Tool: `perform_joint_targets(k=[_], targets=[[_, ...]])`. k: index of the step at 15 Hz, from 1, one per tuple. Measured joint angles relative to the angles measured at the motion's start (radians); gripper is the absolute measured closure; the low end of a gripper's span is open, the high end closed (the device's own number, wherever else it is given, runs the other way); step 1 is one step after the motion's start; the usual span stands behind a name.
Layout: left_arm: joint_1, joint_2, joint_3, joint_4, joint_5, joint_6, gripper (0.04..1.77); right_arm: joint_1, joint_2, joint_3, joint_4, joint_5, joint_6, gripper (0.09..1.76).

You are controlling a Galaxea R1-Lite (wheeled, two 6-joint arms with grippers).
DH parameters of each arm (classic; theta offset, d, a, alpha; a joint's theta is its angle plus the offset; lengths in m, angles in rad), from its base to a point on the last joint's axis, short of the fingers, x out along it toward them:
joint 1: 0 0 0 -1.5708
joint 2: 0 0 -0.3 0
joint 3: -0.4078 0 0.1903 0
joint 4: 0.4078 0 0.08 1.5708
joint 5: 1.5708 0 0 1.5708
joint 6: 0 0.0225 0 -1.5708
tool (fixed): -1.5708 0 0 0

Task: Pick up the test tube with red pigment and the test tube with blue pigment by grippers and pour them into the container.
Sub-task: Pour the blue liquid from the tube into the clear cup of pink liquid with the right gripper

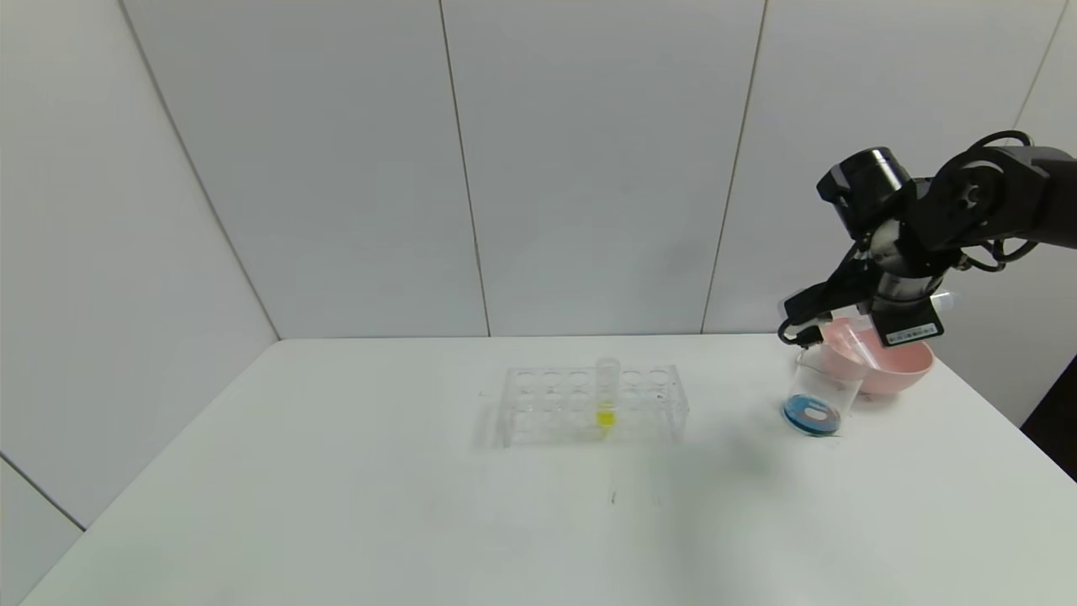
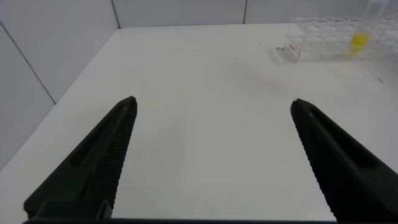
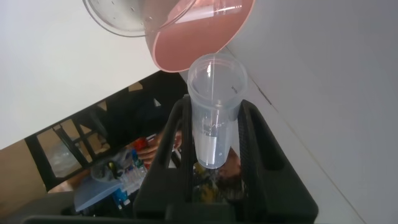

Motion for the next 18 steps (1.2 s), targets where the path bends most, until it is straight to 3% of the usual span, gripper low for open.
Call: perform_joint_targets(k=[18], targets=[[0.0,0.0,0.0,0.0,0.0,0.0,0.05,0.004,-0.023,0.0,-0.036,0.005,-0.007,1.35]])
